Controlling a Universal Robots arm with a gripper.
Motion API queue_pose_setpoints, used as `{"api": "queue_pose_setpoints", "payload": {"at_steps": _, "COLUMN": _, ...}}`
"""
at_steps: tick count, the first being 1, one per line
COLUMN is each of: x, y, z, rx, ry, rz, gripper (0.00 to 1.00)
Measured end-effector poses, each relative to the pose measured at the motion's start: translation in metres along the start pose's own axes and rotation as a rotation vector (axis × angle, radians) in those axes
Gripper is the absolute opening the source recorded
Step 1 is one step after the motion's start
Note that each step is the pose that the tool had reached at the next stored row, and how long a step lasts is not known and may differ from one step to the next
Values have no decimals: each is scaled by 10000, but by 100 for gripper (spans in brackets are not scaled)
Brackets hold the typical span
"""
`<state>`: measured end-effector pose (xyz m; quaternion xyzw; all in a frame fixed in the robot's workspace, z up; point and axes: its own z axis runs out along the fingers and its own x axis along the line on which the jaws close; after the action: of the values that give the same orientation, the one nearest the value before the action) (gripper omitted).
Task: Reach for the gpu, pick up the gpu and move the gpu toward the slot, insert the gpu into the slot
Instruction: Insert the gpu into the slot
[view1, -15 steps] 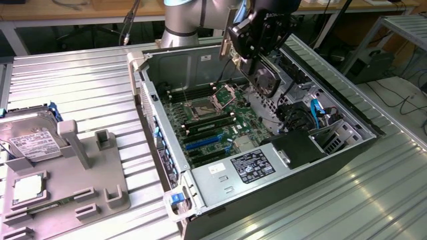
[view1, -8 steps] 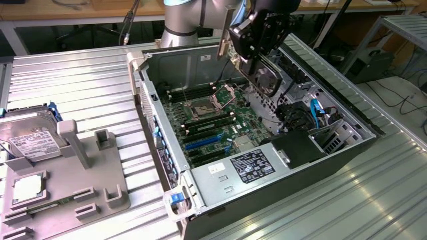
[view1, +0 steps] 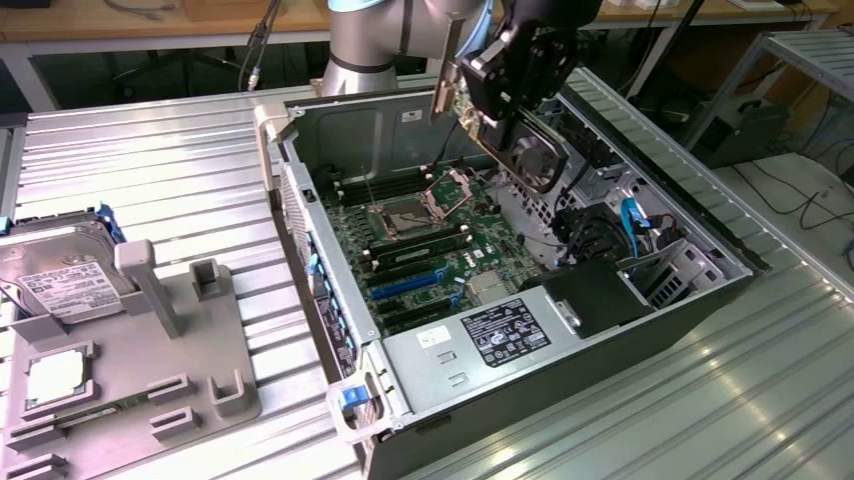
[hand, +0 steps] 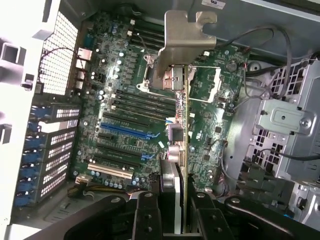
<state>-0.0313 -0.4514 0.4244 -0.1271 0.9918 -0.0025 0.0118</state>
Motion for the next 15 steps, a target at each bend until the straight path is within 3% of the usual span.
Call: {"api": "queue_pose_setpoints", "payload": {"at_steps": 15, "x": 0, "y": 0, "z": 0, "rx": -30, "ry": -10, "rz": -1318, "gripper": 28}}
